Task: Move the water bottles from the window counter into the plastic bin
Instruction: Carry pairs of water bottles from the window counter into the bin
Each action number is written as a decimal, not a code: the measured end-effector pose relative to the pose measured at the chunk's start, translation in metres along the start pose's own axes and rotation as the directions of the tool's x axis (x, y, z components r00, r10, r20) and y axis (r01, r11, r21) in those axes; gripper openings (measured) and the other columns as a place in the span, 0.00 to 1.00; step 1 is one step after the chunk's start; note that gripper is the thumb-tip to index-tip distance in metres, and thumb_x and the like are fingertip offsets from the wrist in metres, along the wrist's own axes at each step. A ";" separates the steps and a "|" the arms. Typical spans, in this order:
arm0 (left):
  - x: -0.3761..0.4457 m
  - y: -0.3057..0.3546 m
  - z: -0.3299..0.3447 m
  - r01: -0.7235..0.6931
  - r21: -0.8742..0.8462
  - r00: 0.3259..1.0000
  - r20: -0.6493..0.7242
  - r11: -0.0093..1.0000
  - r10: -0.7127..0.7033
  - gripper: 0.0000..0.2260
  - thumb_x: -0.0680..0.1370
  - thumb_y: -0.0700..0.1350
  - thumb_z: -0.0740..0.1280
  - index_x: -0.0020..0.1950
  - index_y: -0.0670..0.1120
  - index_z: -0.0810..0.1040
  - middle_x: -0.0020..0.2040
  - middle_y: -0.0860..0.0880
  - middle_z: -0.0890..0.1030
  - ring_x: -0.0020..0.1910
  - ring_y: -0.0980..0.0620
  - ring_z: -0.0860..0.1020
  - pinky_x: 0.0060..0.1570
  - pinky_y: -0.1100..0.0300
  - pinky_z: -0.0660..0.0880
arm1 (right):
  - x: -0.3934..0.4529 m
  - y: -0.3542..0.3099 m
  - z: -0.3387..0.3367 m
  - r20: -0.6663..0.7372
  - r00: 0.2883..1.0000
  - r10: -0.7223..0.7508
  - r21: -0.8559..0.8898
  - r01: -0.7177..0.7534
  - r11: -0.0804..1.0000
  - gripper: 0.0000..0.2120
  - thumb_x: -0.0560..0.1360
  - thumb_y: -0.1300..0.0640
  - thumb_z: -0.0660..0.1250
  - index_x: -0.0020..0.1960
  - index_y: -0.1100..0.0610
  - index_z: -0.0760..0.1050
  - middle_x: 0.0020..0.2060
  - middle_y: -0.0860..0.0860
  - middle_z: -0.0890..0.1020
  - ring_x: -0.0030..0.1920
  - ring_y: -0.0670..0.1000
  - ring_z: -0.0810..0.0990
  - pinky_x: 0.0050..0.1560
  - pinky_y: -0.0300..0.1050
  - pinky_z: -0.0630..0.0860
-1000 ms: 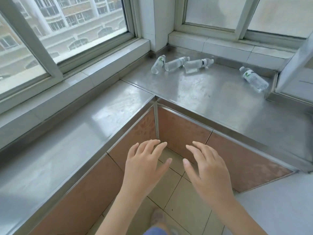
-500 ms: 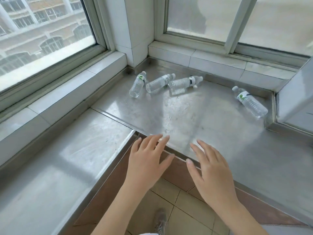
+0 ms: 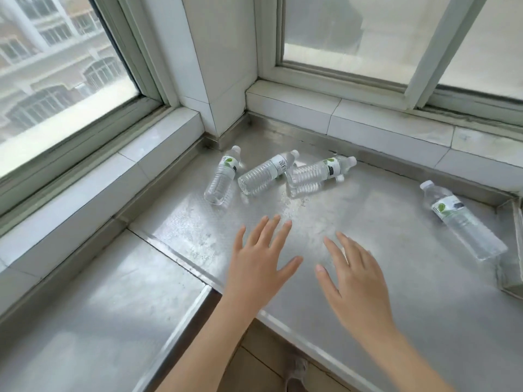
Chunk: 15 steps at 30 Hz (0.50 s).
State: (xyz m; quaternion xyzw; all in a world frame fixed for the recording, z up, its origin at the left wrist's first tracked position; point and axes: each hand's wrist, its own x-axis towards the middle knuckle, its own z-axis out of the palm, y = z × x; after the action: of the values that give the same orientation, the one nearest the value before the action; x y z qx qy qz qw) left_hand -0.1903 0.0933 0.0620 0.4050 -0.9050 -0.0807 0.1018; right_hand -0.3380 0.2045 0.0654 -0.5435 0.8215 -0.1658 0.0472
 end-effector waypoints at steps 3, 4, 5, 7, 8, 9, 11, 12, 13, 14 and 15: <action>0.041 -0.004 0.010 0.001 0.010 1.000 0.031 1.000 -0.001 0.30 0.80 0.65 0.56 0.80 0.54 0.61 0.80 0.52 0.63 0.79 0.51 0.59 0.76 0.45 0.53 | 0.041 0.013 0.010 0.004 1.000 0.006 0.008 -0.006 1.000 0.28 0.77 0.44 0.51 0.70 0.57 0.71 0.69 0.57 0.73 0.67 0.60 0.72 0.66 0.60 0.69; 0.054 -0.007 0.014 0.001 0.021 1.000 0.031 1.000 -0.002 0.30 0.80 0.64 0.57 0.80 0.53 0.62 0.79 0.52 0.64 0.79 0.51 0.59 0.76 0.45 0.53 | 0.053 0.017 0.014 0.006 1.000 0.007 0.010 -0.007 1.000 0.27 0.77 0.44 0.52 0.70 0.57 0.72 0.69 0.58 0.73 0.67 0.60 0.72 0.66 0.59 0.69; 0.066 -0.009 0.018 0.002 0.029 1.000 0.031 1.000 -0.003 0.30 0.81 0.63 0.58 0.80 0.53 0.62 0.79 0.51 0.64 0.79 0.50 0.60 0.76 0.44 0.54 | 0.065 0.021 0.018 0.002 1.000 0.006 0.008 -0.006 1.000 0.26 0.78 0.45 0.54 0.69 0.58 0.72 0.69 0.58 0.73 0.67 0.60 0.72 0.66 0.59 0.69; 0.088 -0.014 0.026 0.013 0.029 0.999 0.036 1.000 -0.014 0.29 0.81 0.62 0.60 0.79 0.52 0.64 0.79 0.50 0.65 0.78 0.49 0.61 0.76 0.44 0.55 | 0.086 0.028 0.028 -0.002 1.000 0.011 0.005 -0.011 1.000 0.23 0.78 0.48 0.60 0.69 0.58 0.72 0.69 0.59 0.73 0.67 0.61 0.72 0.66 0.60 0.69; 0.098 -0.016 0.030 0.019 0.022 0.999 0.026 1.000 -0.020 0.29 0.80 0.61 0.62 0.78 0.51 0.66 0.78 0.50 0.67 0.78 0.49 0.63 0.75 0.43 0.57 | 0.095 0.030 0.032 0.003 1.000 0.019 0.006 -0.019 1.000 0.23 0.78 0.49 0.63 0.69 0.58 0.72 0.69 0.59 0.73 0.67 0.61 0.72 0.66 0.60 0.69; 0.107 -0.019 0.034 0.023 0.015 1.000 0.012 1.000 -0.024 0.29 0.80 0.61 0.64 0.77 0.50 0.68 0.77 0.49 0.69 0.77 0.48 0.65 0.74 0.42 0.59 | 0.105 0.032 0.036 0.012 1.000 0.028 0.010 -0.028 1.000 0.23 0.78 0.50 0.64 0.70 0.58 0.72 0.69 0.59 0.72 0.67 0.61 0.72 0.66 0.60 0.69; 0.127 -0.026 0.043 0.026 0.011 1.000 -0.010 1.000 -0.026 0.28 0.79 0.60 0.66 0.76 0.49 0.70 0.75 0.48 0.71 0.75 0.46 0.68 0.72 0.41 0.62 | 0.126 0.035 0.044 0.028 0.999 0.040 0.021 -0.041 0.999 0.23 0.77 0.50 0.65 0.70 0.57 0.71 0.69 0.58 0.72 0.67 0.61 0.71 0.66 0.59 0.68; 0.139 -0.031 0.047 0.033 0.011 0.999 0.004 0.999 -0.033 0.28 0.79 0.60 0.66 0.76 0.49 0.70 0.75 0.48 0.71 0.76 0.46 0.67 0.73 0.41 0.61 | 0.139 0.036 0.049 0.039 0.998 0.047 0.026 -0.048 0.999 0.23 0.77 0.50 0.64 0.70 0.57 0.71 0.70 0.58 0.72 0.67 0.61 0.71 0.66 0.58 0.68; 0.152 -0.038 0.053 0.044 0.015 0.998 0.033 0.999 -0.044 0.28 0.79 0.60 0.64 0.77 0.50 0.67 0.77 0.48 0.69 0.77 0.47 0.65 0.74 0.43 0.59 | 0.153 0.037 0.053 0.055 0.997 0.051 0.027 -0.052 0.998 0.24 0.77 0.50 0.64 0.70 0.58 0.70 0.70 0.58 0.71 0.68 0.61 0.71 0.66 0.57 0.67; 0.167 -0.045 0.058 0.053 0.026 0.996 0.072 0.998 -0.055 0.29 0.80 0.60 0.62 0.78 0.51 0.65 0.78 0.49 0.67 0.78 0.48 0.62 0.75 0.44 0.57 | 0.168 0.038 0.058 0.075 0.996 0.053 0.025 -0.055 0.998 0.24 0.78 0.49 0.63 0.71 0.57 0.69 0.71 0.58 0.70 0.68 0.60 0.69 0.66 0.56 0.66; 0.182 -0.053 0.063 0.060 0.047 0.992 0.106 0.997 -0.065 0.29 0.81 0.61 0.61 0.79 0.53 0.61 0.79 0.50 0.64 0.79 0.48 0.60 0.75 0.45 0.56 | 0.184 0.039 0.063 0.095 0.994 0.052 0.024 -0.055 0.998 0.24 0.78 0.49 0.62 0.72 0.57 0.68 0.73 0.56 0.68 0.69 0.60 0.68 0.67 0.55 0.66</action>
State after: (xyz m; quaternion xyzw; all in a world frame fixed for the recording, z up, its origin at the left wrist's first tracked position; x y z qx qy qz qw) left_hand -0.2864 -0.0744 0.0106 0.4303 -0.8977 -0.0855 0.0415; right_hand -0.4309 0.0371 0.0126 -0.5280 0.8303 -0.1496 0.0974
